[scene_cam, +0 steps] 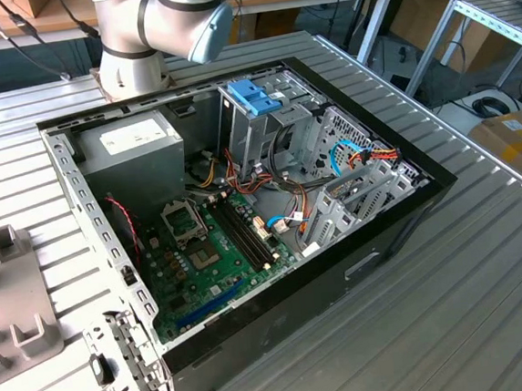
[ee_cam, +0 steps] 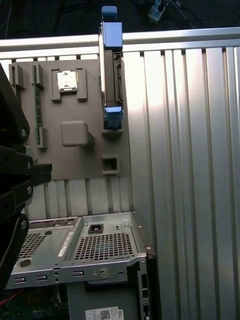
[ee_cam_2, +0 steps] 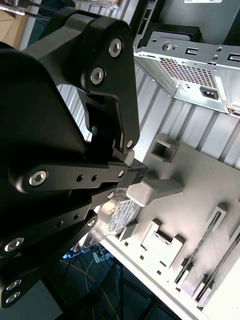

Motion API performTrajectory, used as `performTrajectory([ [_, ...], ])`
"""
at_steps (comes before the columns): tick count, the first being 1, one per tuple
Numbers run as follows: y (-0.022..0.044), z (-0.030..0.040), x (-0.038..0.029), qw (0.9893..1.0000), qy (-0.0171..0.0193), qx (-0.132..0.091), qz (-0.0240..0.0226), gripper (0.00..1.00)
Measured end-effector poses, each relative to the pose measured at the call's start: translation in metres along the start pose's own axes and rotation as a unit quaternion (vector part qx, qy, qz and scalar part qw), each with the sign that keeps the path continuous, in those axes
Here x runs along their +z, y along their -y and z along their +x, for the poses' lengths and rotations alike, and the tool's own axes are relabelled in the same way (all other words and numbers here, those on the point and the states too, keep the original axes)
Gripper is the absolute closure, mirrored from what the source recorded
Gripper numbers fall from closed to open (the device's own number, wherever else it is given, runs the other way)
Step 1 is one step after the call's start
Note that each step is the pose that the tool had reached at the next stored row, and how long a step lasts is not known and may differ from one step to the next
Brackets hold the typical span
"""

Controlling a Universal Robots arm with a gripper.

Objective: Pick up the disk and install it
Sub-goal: 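Reach for the disk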

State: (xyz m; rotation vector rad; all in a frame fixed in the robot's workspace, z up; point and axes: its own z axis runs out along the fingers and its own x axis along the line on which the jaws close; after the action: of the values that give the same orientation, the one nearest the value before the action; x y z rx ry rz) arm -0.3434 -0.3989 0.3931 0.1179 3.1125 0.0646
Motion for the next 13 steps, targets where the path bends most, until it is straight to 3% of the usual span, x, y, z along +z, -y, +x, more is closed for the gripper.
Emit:
performTrajectory([
  [13, 0.0004, 0.0051, -0.0001, 1.0000, 0.0000, 0.000, 0.0000, 0.89],
])
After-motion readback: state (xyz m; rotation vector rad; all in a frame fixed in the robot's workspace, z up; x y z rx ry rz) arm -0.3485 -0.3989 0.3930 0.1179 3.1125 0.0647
